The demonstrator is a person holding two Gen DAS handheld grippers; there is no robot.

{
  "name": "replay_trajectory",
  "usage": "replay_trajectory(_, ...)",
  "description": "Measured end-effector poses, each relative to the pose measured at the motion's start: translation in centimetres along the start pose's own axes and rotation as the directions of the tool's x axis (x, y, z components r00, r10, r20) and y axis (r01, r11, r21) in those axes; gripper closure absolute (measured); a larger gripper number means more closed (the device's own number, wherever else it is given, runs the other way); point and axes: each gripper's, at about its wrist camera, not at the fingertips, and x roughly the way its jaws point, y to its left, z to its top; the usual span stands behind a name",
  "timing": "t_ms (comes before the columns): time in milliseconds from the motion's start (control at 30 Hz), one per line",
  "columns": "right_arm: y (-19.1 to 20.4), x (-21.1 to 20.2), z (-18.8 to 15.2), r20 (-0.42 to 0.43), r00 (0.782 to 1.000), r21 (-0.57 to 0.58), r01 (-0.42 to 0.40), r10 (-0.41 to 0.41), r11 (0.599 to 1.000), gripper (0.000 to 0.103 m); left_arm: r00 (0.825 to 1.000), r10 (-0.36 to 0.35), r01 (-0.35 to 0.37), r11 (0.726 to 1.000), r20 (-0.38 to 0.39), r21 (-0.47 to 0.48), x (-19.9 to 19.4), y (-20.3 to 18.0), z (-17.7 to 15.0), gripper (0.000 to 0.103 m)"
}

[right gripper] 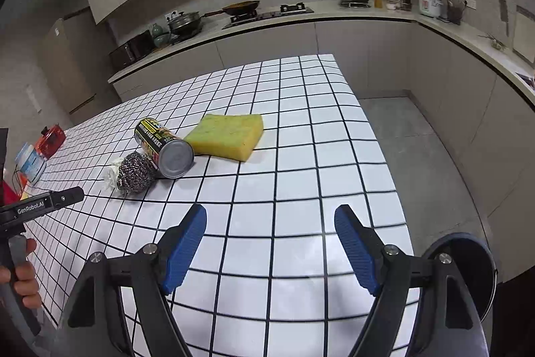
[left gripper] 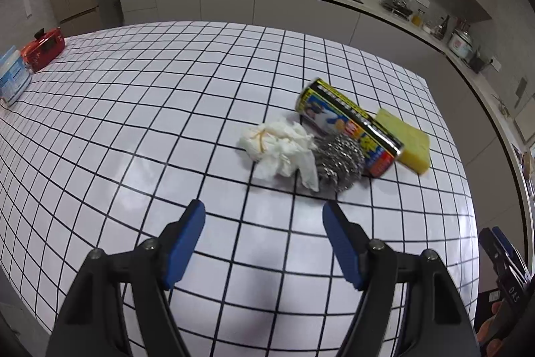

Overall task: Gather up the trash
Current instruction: 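Move both tools back to the island toward the tissue and steel scrubber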

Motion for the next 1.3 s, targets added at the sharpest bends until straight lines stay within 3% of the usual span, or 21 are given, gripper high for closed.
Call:
replay_trajectory(233, 1.4, 1.6, 1.2, 0.01, 0.998, -0.033, -0.061, 0.062, 0.998, 0.022, 0.999, 0.048, -0.048, 0.999, 0.013, -0.001, 0.9, 0.5, 1.4, 0.029)
replay_trajectory(433, 3.5, 2.6, 0.9, -0.005, 0.997, -0.034, -0.083, 0.083, 0.996, 0.022, 0.999, 0.038, -0.038, 0.999, 0.009, 0.035, 2.3, 0.7, 2.8, 0.029)
replay_trajectory(700, 8.5, 3.6, 1.0, 0.01, 0.999, 0.04, -0.043, 0.043, 0.998, 0.022, 1.0, -0.023, 0.023, 0.99, 0.004, 0.136, 3.1, 2.2, 3.7, 0.029)
replay_trajectory(833, 11.9, 4.7, 1.2, 0.021, 0.999, 0.085, -0.035, 0.034, 0.996, 0.023, 0.996, -0.088, 0.09, 0.98, -0.019, 0.178, 4.0, 3.5, 4.7, 0.029)
replay_trajectory(967, 14.5, 6.0, 1.5, 0.014, 0.999, 0.1, -0.036, 0.035, 0.994, 0.036, 0.987, -0.16, 0.163, 0.956, -0.034, 0.243, 4.6, 3.4, 5.4, 0.029)
replay_trajectory(1067, 15.5, 7.0, 1.5, 0.003, 1.0, 0.12, -0.018, 0.017, 0.993, 0.037, 0.979, -0.197, 0.202, 0.939, -0.045, 0.28, 4.9, 2.7, 5.8, 0.029)
replay_trajectory(1233, 15.2, 7.5, 1.4, -0.007, 1.0, 0.168, 0.016, -0.015, 0.986, 0.037, 0.973, -0.212, 0.231, 0.917, -0.093, 0.326, 6.9, 1.2, 6.2, 0.029)
replay_trajectory(1300, 15.0, 7.8, 1.4, -0.016, 1.0, 0.183, 0.023, -0.02, 0.983, 0.037, 0.977, -0.187, 0.213, 0.911, -0.106, 0.353, 7.7, 1.0, 5.9, 0.026)
